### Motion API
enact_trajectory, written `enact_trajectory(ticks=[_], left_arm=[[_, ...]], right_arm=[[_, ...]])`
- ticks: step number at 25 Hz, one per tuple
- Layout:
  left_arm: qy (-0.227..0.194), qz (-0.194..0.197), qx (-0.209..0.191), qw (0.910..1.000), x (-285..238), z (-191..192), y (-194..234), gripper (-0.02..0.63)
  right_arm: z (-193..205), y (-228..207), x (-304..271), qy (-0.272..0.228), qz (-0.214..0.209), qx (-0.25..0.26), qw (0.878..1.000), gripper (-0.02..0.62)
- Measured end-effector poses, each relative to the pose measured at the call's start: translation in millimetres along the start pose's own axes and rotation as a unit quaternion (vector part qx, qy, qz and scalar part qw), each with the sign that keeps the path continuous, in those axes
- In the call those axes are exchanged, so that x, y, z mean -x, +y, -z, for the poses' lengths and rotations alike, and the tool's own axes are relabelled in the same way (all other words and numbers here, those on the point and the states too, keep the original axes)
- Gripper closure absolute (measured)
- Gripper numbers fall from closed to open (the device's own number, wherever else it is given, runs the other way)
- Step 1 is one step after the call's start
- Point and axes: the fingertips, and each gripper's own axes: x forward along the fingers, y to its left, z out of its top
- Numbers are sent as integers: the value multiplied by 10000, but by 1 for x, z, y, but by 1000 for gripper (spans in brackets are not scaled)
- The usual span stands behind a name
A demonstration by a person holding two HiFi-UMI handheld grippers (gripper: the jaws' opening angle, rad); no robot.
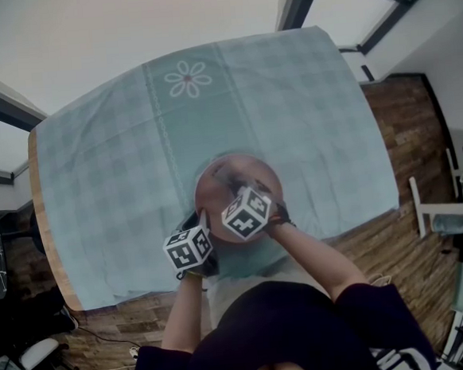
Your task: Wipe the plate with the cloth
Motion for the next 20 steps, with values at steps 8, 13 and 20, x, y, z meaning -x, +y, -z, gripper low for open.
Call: enact_trajectory(ticks=[8, 13, 20], left_arm=[[-11, -30, 23, 10000, 0, 0, 1, 554], [-24, -62, 28, 10000, 2, 1, 0, 554], [-68, -102, 70, 9999, 4, 1, 0, 553]], right_arm=[[-2, 24, 4, -48, -226, 181, 9996, 563], [-2, 41, 8, -64, -375, 274, 9989, 563], [-1, 62, 12, -78, -588, 348, 9976, 563]])
